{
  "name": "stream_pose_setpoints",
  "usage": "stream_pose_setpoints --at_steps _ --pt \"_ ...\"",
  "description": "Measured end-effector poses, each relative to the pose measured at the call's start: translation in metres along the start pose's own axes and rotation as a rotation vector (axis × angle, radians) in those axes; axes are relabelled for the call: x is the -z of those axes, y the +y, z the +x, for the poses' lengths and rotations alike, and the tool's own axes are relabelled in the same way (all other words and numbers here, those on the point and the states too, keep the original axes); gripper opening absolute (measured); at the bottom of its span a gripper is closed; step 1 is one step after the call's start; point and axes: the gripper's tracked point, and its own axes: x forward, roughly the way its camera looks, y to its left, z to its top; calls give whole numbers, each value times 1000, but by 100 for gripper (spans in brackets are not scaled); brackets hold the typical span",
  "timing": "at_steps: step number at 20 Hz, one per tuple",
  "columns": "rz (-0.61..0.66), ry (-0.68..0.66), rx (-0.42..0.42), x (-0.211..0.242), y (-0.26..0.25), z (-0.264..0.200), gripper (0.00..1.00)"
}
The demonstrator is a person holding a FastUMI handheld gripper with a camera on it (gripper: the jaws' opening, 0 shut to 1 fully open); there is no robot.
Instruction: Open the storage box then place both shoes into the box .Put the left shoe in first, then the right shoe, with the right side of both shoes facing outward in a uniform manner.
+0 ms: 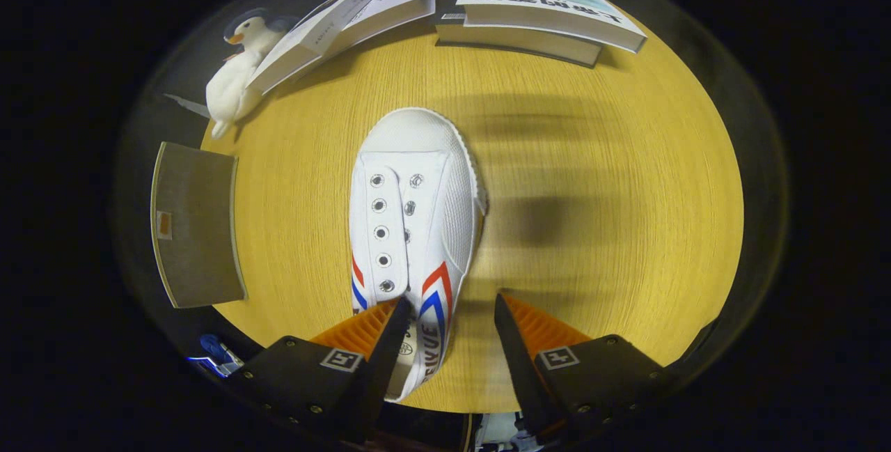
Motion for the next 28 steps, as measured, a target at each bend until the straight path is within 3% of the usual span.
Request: stream_pose_setpoints --at_steps 2,4,5,6,8,14,20,28 --pt "-8 -2 -48 -1 11 5 65" --pt "-44 15 -30 -1 7 2 40" --pt "-31 13 -39 -1 8 3 40" --pt "-22 10 -29 0 4 9 23" --pt "48 15 -36 -4 5 -6 5" --pt "126 14 -130 4 27 -22 5" --pt "51 -35 -72 -4 42 -57 5" --pt "-34 -51 -89 -3 97 -97 5"
